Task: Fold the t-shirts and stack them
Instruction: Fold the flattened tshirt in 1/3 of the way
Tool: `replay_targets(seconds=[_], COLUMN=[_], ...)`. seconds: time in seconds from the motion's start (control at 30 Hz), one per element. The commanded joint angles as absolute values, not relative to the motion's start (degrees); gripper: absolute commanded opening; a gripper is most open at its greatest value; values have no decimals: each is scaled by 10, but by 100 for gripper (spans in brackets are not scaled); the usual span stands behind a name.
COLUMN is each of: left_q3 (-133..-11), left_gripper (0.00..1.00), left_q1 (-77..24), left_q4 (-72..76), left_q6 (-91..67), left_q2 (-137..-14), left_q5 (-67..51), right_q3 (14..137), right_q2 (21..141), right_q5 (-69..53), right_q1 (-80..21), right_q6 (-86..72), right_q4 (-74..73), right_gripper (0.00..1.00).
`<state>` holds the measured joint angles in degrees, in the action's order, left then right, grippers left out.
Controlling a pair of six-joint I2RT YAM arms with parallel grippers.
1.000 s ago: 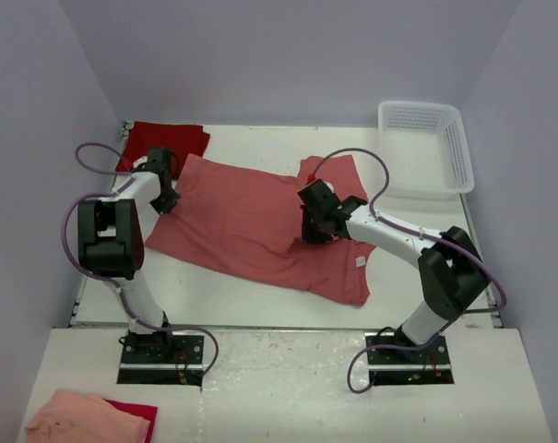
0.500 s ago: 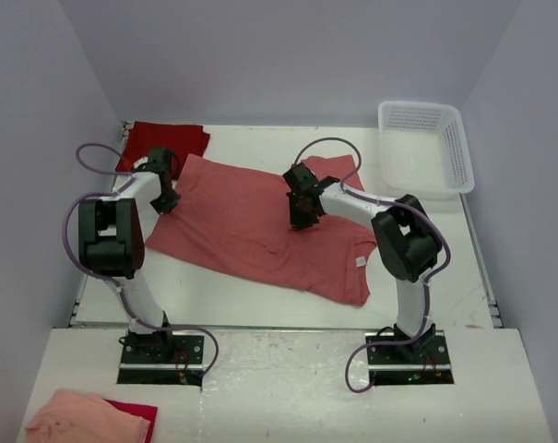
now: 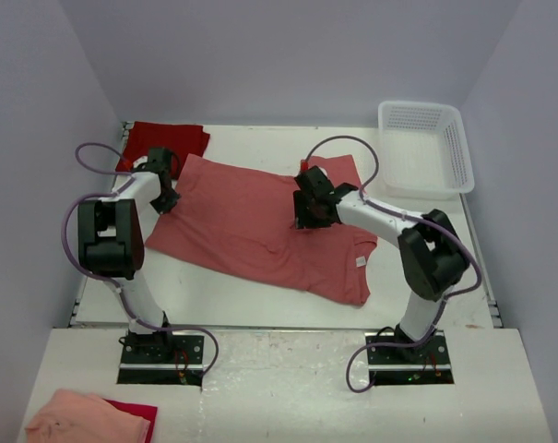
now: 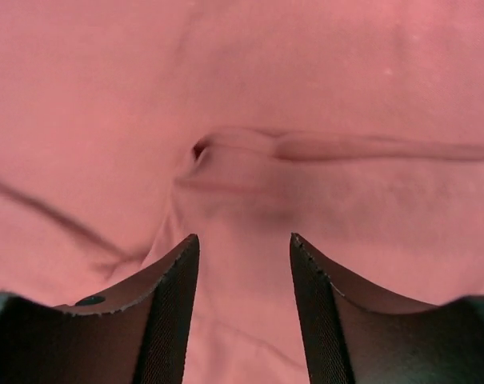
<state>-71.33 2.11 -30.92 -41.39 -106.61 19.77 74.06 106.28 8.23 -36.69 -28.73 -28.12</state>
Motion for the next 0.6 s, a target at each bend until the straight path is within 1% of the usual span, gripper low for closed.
replay_targets(seconds=[0.0, 0.03, 0.07, 0.1, 0.23, 0.3, 0.47, 0.57], left_q3=[-717, -719, -720, -721, -723, -725, -742, -744], left_gripper=[0, 0, 0, 0, 0, 0, 0, 0], left_q1=[21, 21, 21, 21, 21, 21, 22, 25], left_q4=[-297, -298, -298, -298, -298, -301, -311, -312], left_q6=[-415, -415, -415, -415, -415, -415, -412, -416], left_q2=[-1042, -1042, -1043, -1043, -1045, -1048, -1062, -1071], left_q5=[216, 217, 217, 218, 221, 229, 243, 253], right_q3=[691, 676, 661, 633, 558, 527, 484, 479], right_q2=[963, 942, 933, 923, 875, 864, 858, 849], right_q5=[65, 53, 40, 40, 37, 8, 14, 27], right_q1=[-369, -371, -374, -375, -382, -383, -390, -391], right_q6=[-310, -313, -324, -331, -351, -352, -378, -388], right_q4=[-278, -277, -276, -276, -251, -228, -213, -225], right_gripper=[51, 49, 22, 1, 0, 0, 0, 0])
